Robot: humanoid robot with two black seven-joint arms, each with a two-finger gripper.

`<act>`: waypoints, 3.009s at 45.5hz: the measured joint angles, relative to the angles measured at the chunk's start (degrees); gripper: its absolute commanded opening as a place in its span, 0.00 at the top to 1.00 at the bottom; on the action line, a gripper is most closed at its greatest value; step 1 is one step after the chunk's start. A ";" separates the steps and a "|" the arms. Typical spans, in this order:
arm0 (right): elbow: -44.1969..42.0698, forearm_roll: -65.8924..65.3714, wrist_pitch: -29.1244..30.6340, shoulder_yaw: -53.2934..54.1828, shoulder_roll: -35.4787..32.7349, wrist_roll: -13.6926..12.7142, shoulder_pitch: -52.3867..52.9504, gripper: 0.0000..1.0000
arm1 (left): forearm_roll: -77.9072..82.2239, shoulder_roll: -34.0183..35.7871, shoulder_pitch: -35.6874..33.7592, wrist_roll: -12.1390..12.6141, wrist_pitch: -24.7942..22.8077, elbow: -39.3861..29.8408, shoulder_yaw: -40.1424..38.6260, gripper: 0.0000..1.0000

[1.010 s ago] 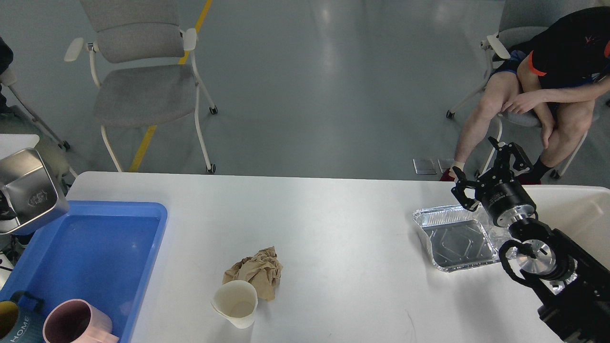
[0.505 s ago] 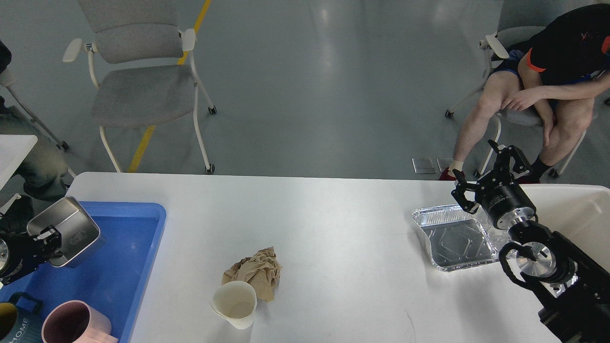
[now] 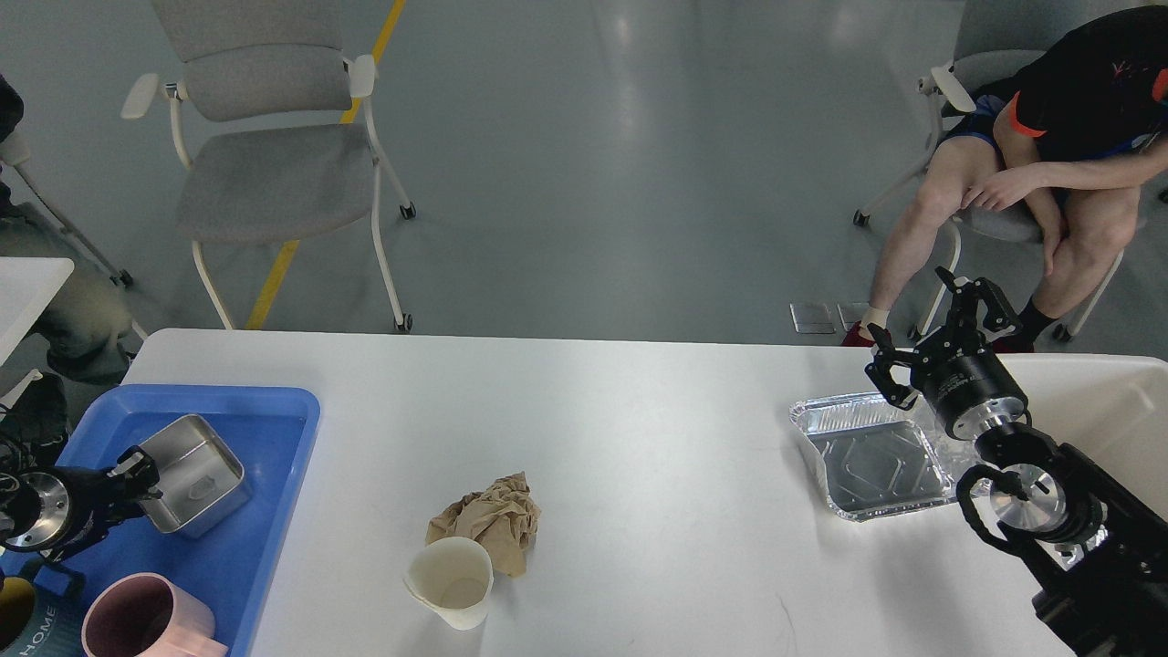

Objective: Tidy desktop
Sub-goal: 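Lower the small metal tray into the blue tray and release, then raise the left arm away and reach the right gripper to the foil tray, then grasp the foil tray rim with the right gripper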

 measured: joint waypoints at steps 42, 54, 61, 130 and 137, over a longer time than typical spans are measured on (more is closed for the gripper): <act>0.00 -0.08 -0.02 -0.08 0.11 0.00 -0.05 0.00 | -10.57 -26.15 -2.47 -4.46 2.37 -12.27 -49.41 0.04; 0.00 -0.07 -0.02 -0.09 -0.29 -0.08 0.54 0.00 | -10.56 -43.46 -0.25 -6.90 2.47 -9.90 -62.23 0.04; 0.97 -0.06 1.55 -0.29 -3.15 -0.61 1.01 0.00 | -10.38 -46.47 1.91 -7.92 2.47 -9.60 -64.31 0.04; -8.19 -60.85 16.75 -39.94 -23.45 -6.07 17.05 0.00 | -10.44 -47.69 8.70 -8.10 5.87 -12.38 -60.09 0.04; -19.63 -64.37 12.27 -41.45 -13.52 -4.21 17.55 0.00 | -10.44 -47.39 9.37 -8.10 5.87 -13.06 -60.10 0.04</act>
